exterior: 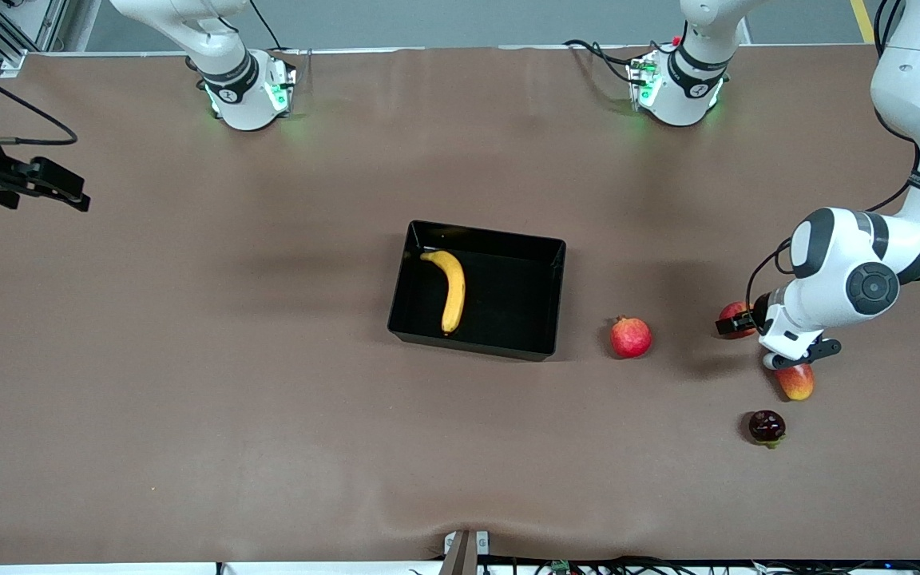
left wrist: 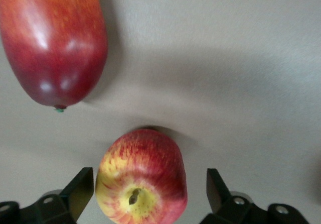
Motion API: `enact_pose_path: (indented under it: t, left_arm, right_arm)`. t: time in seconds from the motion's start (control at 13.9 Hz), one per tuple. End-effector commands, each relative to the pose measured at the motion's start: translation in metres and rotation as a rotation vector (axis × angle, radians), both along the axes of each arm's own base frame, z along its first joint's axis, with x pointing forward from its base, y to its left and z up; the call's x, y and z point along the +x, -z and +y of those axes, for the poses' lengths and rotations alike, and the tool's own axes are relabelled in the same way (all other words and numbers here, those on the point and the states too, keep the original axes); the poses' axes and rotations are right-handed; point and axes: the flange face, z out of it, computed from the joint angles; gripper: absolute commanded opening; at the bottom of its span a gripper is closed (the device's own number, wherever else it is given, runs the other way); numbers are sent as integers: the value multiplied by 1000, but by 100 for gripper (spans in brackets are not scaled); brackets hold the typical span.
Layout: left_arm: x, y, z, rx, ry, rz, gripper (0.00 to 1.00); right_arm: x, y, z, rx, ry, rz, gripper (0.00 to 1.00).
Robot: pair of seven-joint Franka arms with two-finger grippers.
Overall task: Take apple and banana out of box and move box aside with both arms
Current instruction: 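Open the left gripper to release the apple and raise it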
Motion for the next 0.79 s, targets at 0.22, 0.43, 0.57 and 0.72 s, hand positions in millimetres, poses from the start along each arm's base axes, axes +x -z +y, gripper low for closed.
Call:
enact_pose_path:
  t: [0.22, 0.43, 0.57, 0.72]
  left_arm:
    - [-3, -108, -82, 56, 92, -29, 100]
    - [-19, -141, -183, 17, 168, -23, 100]
    - [-36, -148, -260, -13, 271, -45, 100]
    - [-53, -157, -344, -63, 294, -63, 100]
  right_arm:
    - [9, -1, -29, -5, 38, -17, 100]
    - [8, -1, -39, -2, 40, -19, 100]
    - [8, -9, -30, -4, 23, -31, 100]
    - [8, -11, -36, -19, 29, -38, 100]
